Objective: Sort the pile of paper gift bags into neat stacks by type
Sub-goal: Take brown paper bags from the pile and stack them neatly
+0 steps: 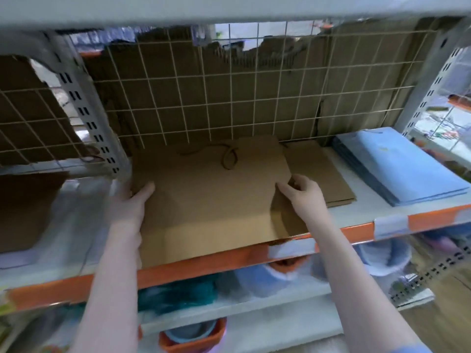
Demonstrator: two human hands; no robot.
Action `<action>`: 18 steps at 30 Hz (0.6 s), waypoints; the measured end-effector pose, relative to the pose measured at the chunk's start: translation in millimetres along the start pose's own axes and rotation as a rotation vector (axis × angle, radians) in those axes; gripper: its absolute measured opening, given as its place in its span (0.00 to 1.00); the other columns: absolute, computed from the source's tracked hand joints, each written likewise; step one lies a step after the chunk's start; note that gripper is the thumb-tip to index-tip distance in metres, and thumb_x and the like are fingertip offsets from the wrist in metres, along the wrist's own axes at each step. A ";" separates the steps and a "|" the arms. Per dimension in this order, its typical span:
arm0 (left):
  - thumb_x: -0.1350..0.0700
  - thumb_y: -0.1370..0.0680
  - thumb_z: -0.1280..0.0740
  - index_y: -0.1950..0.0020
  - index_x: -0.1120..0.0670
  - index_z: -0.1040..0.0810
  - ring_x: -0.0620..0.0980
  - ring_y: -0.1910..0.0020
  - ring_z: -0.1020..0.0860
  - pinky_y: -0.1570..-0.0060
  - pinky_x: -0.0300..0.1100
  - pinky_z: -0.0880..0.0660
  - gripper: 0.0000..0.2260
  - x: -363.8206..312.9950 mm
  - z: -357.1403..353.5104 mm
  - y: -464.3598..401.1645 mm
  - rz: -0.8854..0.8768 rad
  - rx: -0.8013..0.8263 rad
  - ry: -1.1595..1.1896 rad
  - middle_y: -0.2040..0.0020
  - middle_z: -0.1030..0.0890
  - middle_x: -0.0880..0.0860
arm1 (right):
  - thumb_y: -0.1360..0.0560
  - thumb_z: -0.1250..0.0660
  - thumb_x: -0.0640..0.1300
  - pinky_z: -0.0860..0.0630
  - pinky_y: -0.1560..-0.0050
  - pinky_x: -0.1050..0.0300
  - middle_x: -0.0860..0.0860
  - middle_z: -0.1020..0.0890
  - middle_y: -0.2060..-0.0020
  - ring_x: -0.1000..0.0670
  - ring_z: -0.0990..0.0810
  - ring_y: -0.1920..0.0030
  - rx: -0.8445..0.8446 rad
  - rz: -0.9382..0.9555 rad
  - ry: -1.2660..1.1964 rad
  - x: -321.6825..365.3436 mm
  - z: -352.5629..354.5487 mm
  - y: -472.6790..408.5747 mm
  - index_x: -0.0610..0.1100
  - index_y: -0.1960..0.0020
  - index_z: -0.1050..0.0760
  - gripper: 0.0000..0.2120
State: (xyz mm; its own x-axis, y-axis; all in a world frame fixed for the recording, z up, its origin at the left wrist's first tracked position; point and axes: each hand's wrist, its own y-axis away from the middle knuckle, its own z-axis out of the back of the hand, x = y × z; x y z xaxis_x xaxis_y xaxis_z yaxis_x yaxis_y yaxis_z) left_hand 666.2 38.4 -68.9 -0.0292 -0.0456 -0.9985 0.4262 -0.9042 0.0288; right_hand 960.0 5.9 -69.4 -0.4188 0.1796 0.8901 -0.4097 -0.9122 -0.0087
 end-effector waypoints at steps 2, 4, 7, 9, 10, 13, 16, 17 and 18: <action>0.54 0.23 0.32 0.26 0.54 0.38 0.54 0.29 0.35 0.35 0.43 0.39 0.28 1.3 -33.5 16.0 -0.013 0.008 -0.027 0.28 0.33 0.53 | 0.25 0.34 0.50 0.25 0.48 0.51 0.45 0.20 0.50 0.43 0.22 0.47 0.002 0.003 0.041 -9.6 25.8 -18.4 0.40 0.42 0.25 0.17; 0.55 0.23 0.33 0.28 0.55 0.34 0.54 0.31 0.33 0.39 0.42 0.38 0.25 -2.1 -63.1 28.6 -0.028 0.022 -0.066 0.32 0.30 0.53 | 0.24 0.35 0.50 0.28 0.48 0.55 0.45 0.21 0.45 0.43 0.23 0.43 -0.006 -0.002 0.100 -19.1 45.9 -35.6 0.41 0.37 0.27 0.19; 0.55 0.27 0.29 0.37 0.54 0.25 0.55 0.39 0.24 0.41 0.46 0.29 0.19 -4.9 -95.6 34.0 -0.040 0.067 -0.114 0.42 0.22 0.53 | 0.24 0.34 0.48 0.30 0.47 0.54 0.43 0.22 0.42 0.42 0.25 0.42 -0.026 0.000 0.172 -32.7 65.5 -57.1 0.41 0.35 0.28 0.19; 0.56 0.25 0.31 0.33 0.53 0.27 0.50 0.40 0.25 0.42 0.43 0.30 0.20 -4.5 -112.8 35.1 -0.087 0.100 -0.169 0.41 0.23 0.51 | 0.24 0.34 0.46 0.29 0.46 0.53 0.41 0.22 0.41 0.40 0.25 0.42 -0.030 -0.018 0.196 -40.8 74.2 -70.7 0.40 0.35 0.28 0.19; 0.57 0.24 0.32 0.33 0.53 0.28 0.49 0.41 0.26 0.44 0.41 0.31 0.20 -4.5 -120.5 35.4 -0.111 0.117 -0.208 0.41 0.25 0.49 | 0.24 0.34 0.46 0.29 0.46 0.53 0.40 0.22 0.41 0.39 0.25 0.41 -0.032 -0.016 0.210 -44.2 77.4 -77.5 0.40 0.35 0.28 0.19; 0.56 0.22 0.34 0.32 0.54 0.30 0.50 0.43 0.26 0.46 0.42 0.30 0.19 -5.0 -141.9 34.8 -0.129 0.168 -0.310 0.41 0.25 0.49 | 0.24 0.34 0.44 0.29 0.46 0.53 0.40 0.22 0.40 0.39 0.25 0.41 -0.068 0.011 0.248 -51.6 84.6 -94.7 0.39 0.35 0.28 0.19; 0.58 0.22 0.35 0.30 0.55 0.31 0.54 0.38 0.26 0.40 0.45 0.29 0.21 -2.2 -158.9 24.0 -0.131 0.177 -0.447 0.35 0.25 0.55 | 0.24 0.36 0.41 0.27 0.48 0.51 0.40 0.21 0.43 0.39 0.24 0.44 -0.095 0.038 0.259 -56.5 86.0 -108.6 0.39 0.38 0.26 0.15; 0.58 0.22 0.34 0.29 0.55 0.32 0.56 0.36 0.27 0.37 0.48 0.30 0.22 -0.9 -163.5 20.8 -0.124 0.174 -0.481 0.34 0.26 0.56 | 0.24 0.37 0.41 0.27 0.49 0.51 0.40 0.21 0.45 0.39 0.24 0.44 -0.096 0.049 0.275 -58.6 85.7 -113.2 0.39 0.40 0.25 0.14; 0.58 0.23 0.34 0.28 0.55 0.33 0.56 0.35 0.28 0.35 0.51 0.30 0.23 1.3 -167.8 17.8 -0.123 0.176 -0.516 0.33 0.27 0.57 | 0.24 0.37 0.41 0.28 0.50 0.52 0.39 0.22 0.46 0.39 0.24 0.44 -0.095 0.056 0.295 -60.5 85.4 -117.6 0.39 0.41 0.25 0.13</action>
State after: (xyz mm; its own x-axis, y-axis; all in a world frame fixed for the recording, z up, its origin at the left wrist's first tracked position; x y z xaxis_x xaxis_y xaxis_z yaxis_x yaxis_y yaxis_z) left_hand 825.5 93.5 -77.3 -0.5271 -0.0976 -0.8442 0.2360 -0.9711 -0.0350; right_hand 1102.8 70.9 -83.2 -0.6544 0.2421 0.7163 -0.4471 -0.8879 -0.1085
